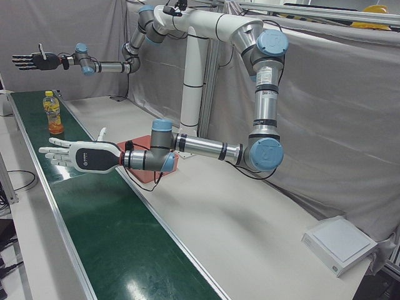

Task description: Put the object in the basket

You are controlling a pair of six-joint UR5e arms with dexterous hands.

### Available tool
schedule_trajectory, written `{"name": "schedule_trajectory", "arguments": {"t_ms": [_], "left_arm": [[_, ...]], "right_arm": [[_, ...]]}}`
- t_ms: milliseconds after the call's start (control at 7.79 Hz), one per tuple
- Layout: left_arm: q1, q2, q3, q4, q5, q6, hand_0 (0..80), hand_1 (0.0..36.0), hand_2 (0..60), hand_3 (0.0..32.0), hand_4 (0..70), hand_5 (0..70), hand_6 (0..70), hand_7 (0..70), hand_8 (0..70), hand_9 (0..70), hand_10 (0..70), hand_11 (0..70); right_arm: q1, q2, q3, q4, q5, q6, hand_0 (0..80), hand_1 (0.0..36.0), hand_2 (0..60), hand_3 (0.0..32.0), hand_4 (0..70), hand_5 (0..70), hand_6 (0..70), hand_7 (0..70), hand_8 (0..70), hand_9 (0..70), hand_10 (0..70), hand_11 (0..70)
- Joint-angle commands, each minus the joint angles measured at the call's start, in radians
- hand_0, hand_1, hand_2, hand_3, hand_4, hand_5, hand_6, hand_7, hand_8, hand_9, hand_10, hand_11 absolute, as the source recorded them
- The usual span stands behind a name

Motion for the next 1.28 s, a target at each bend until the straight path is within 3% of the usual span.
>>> {"name": "schedule_trajectory", "arguments": {"t_ms": [0, 1156], "left_arm": [[-0.002, 0.0, 0.0, 0.0, 0.001, -0.001, 52.4, 7.9, 0.0, 0.2, 15.2, 12.3, 0.3, 0.0, 6.4, 6.8, 6.2, 10.2], [-0.002, 0.0, 0.0, 0.0, 0.001, -0.001, 52.4, 8.0, 0.0, 0.6, 15.1, 12.5, 0.3, 0.0, 6.5, 7.1, 6.1, 10.1]], "right_arm": [[0.0, 0.0, 0.0, 0.0, 0.0, 0.0, 0.0, 0.0, 0.0, 0.0, 0.0, 0.0, 0.0, 0.0, 0.0, 0.0, 0.0, 0.0], [0.0, 0.0, -0.002, 0.0, 0.0, 0.0, 0.0, 0.0, 0.0, 0.0, 0.0, 0.0, 0.0, 0.0, 0.0, 0.0, 0.0, 0.0]]}}
